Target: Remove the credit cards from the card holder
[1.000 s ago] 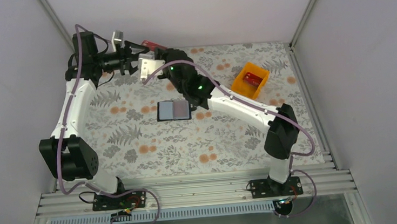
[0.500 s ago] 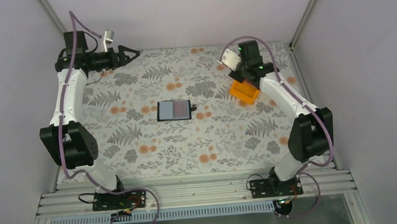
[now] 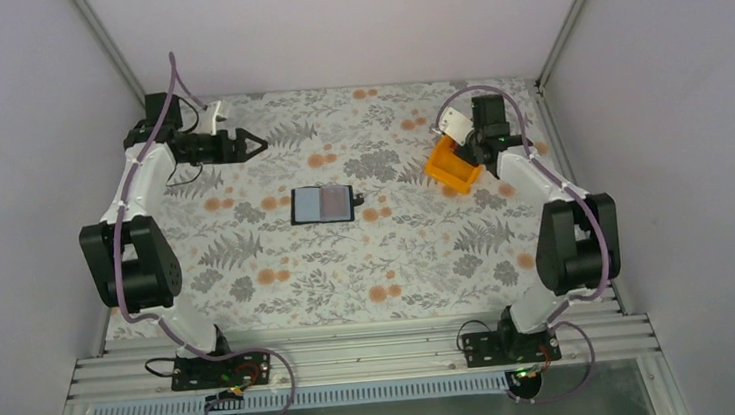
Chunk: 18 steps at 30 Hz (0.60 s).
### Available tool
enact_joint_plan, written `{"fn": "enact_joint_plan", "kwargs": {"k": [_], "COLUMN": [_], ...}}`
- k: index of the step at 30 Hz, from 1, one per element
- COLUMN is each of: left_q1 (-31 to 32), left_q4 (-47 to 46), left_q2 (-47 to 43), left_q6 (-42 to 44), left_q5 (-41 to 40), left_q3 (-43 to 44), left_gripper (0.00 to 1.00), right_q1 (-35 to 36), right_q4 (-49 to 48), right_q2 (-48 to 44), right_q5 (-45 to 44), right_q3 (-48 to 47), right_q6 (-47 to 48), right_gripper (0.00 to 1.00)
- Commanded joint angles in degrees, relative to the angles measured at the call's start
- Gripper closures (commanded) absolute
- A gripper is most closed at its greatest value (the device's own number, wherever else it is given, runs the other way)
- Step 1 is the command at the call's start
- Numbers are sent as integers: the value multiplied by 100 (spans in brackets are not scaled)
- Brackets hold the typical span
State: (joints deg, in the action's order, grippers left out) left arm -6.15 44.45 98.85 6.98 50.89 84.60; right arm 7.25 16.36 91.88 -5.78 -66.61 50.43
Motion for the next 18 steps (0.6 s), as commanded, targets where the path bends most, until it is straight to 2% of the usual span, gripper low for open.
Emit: {"fn": "enact_joint_plan", "kwargs": {"k": [1,5,8,18], "left_q1": [0,3,-4,-18], "left_q4": [-157,-166,-17,70], "left_q2": [-216,-172,-41,36], "left_q6": [262,252,275,286], "left_q5": [4,71,224,352], "left_q3": [35,37,185,266], "left_gripper": [0,0,0,0], "right_q1": [-312,-341,-340,-371], "right_q4": [-542,-674,-894,-1488], "right_q2": [292,643,875,854], "right_q5": [-250,72,-106,-48], "right_q3": [-98,-154,-110,181], "right_q6": [-8,-84,-115,634], "right_gripper": [96,96,96,96]}}
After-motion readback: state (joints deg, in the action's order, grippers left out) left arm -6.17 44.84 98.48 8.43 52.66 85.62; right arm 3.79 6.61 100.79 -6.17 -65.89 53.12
